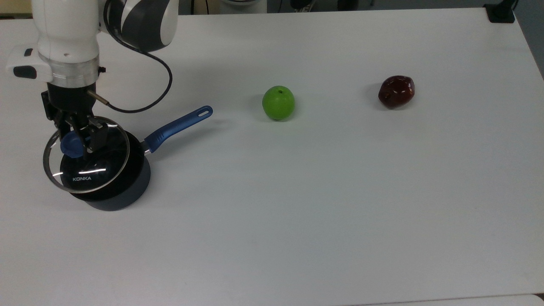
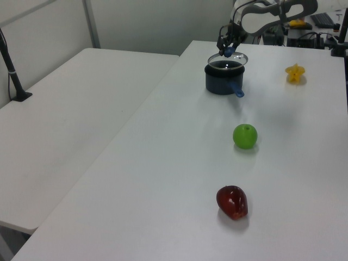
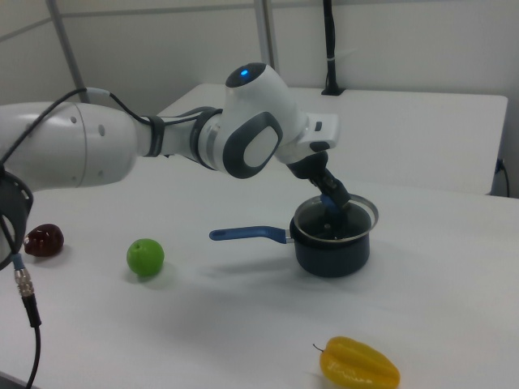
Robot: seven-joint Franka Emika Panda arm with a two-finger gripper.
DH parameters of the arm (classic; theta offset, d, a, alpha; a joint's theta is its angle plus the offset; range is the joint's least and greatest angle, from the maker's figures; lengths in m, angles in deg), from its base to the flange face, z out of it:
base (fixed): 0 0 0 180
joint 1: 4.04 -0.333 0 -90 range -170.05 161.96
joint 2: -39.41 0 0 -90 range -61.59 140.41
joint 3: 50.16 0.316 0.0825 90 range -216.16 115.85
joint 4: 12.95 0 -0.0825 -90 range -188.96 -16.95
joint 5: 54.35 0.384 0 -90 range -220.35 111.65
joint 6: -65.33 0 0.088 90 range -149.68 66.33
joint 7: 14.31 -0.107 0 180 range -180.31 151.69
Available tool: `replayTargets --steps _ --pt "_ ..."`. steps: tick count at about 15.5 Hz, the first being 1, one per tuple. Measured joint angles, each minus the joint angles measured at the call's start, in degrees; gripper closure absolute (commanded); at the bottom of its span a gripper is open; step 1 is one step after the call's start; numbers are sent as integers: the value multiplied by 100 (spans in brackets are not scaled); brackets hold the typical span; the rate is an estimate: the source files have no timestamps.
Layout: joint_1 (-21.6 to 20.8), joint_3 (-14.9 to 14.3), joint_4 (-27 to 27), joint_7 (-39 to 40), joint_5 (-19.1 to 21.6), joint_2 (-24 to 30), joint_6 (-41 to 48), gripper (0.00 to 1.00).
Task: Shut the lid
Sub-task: 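Lower the lid onto the saucepan rim and settle it flat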
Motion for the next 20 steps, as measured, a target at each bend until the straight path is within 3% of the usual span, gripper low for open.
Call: replayTargets --steps 6,17,18,20 --pt "6 167 -526 0 -3 228 -352 44" --pt "8 256 -640 -5 -3 64 -942 44" --pt "7 257 -638 -5 -3 53 -949 40" --pt "6 257 -636 -5 -9 51 -952 13"
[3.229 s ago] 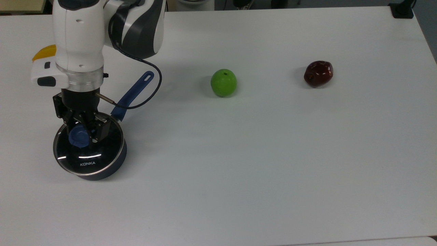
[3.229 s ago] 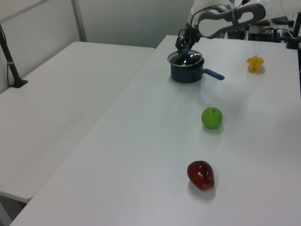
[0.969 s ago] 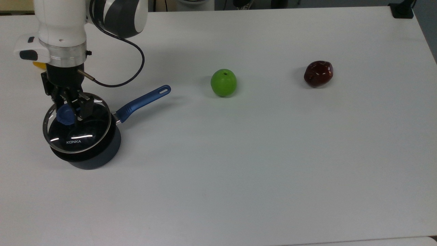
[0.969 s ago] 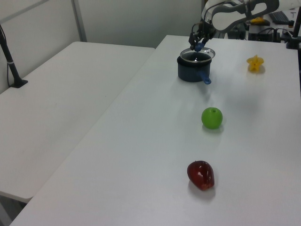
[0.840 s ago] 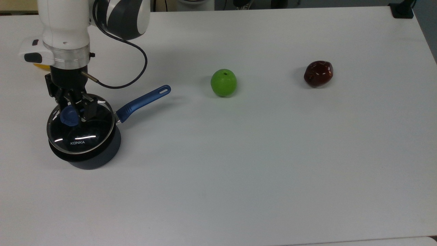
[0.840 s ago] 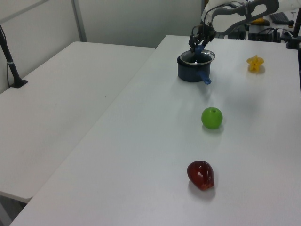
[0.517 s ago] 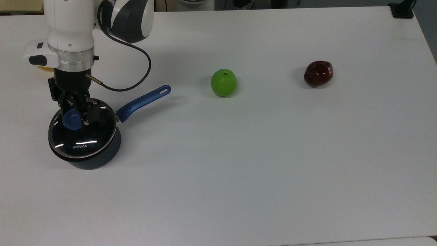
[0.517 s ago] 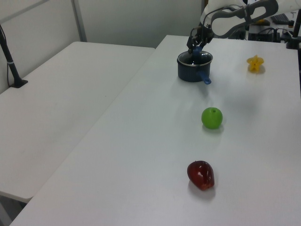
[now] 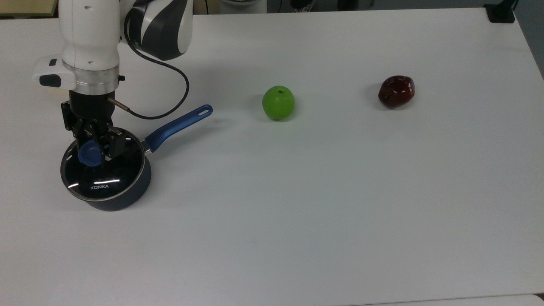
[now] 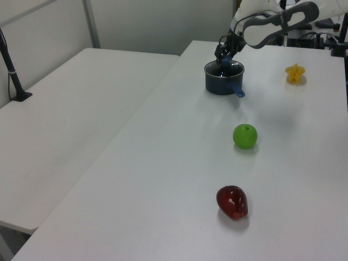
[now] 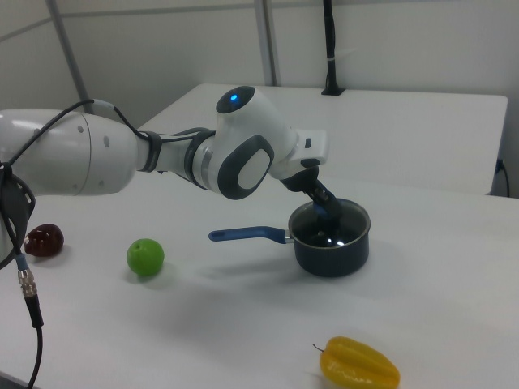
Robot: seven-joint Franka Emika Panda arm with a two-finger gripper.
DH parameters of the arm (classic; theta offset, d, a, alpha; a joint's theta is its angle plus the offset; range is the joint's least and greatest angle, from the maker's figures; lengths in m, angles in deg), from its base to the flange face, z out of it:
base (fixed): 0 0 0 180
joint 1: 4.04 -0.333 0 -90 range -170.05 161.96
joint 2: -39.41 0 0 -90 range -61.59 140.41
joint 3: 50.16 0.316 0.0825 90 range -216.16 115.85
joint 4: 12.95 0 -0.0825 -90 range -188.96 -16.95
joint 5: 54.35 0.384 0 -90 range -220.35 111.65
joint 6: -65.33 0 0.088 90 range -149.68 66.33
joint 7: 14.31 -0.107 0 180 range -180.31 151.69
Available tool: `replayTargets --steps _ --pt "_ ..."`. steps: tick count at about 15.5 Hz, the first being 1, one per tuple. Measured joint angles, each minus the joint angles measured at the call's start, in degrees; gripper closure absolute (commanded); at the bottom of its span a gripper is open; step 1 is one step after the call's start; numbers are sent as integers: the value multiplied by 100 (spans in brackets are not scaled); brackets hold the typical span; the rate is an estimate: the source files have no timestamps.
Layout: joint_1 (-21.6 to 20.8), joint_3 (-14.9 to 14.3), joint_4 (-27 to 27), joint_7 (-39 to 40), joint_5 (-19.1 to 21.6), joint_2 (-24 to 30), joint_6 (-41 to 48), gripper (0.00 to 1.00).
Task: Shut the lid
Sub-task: 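Lower the lid onto the saucepan rim and settle it flat, then open the gripper and raise it away from the lid knob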
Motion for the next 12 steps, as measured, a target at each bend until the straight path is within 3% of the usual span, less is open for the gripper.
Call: replayTargets --steps 1,7,9,12 --pt "0 0 0 0 0 -1 0 0" --pt "-1 27 45 -128 1 193 145 0" --pt "13 163 68 -143 1 530 808 0" --pt "118 606 74 -149 1 1209 2318 0"
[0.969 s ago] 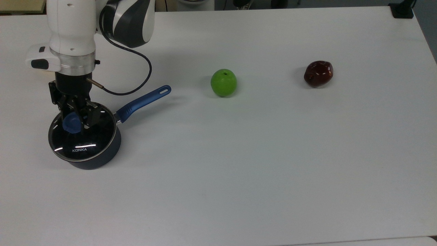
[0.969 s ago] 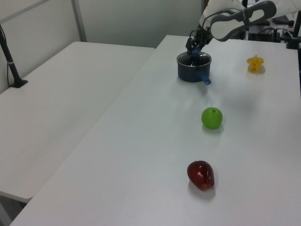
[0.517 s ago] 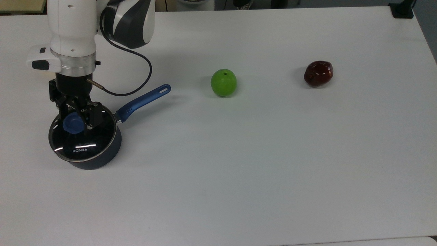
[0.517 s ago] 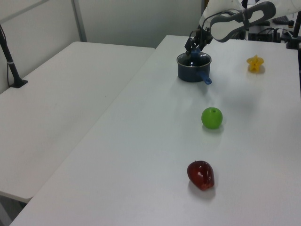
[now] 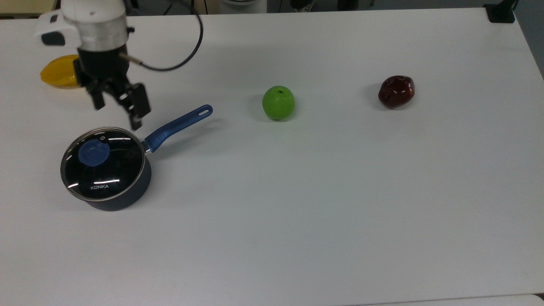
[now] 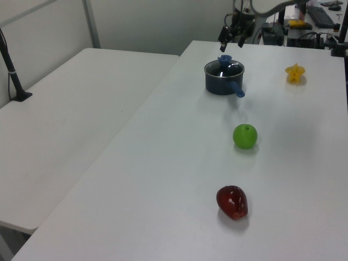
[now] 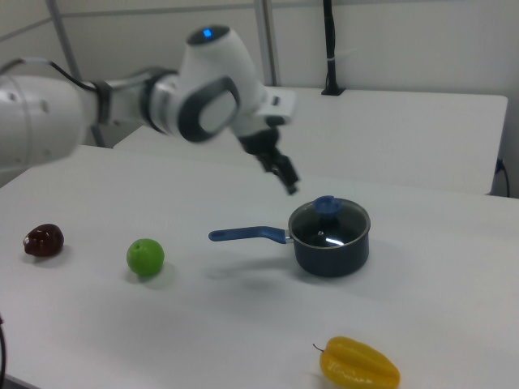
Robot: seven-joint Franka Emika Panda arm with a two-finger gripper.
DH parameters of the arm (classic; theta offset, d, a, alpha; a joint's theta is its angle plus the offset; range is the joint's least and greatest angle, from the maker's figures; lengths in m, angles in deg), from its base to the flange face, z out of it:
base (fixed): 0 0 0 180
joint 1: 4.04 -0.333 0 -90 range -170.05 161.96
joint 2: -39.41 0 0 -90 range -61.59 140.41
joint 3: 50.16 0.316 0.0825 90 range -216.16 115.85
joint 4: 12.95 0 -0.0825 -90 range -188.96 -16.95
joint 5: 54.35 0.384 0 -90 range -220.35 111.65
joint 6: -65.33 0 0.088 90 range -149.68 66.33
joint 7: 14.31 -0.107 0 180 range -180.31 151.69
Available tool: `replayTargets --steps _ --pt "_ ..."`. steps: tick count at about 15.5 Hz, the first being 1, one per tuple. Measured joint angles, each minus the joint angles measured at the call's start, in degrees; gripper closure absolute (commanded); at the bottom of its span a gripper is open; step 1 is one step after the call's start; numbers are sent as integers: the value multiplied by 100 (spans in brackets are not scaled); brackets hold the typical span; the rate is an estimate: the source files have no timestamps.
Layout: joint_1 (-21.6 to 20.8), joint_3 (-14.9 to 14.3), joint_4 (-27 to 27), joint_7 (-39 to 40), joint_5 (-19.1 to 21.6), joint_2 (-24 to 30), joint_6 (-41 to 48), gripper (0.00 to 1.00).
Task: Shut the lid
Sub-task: 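Open the gripper and raise it away from the lid knob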
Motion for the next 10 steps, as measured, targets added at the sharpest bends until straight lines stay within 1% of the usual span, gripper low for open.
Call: replayTargets --steps 2,4,7,10 --pt "86 292 -4 3 0 401 966 0" --pt "150 505 -87 147 0 795 1742 0" --pt "175 627 -534 572 -1 1317 2111 0" --pt "217 701 -863 741 -1 1549 2128 0"
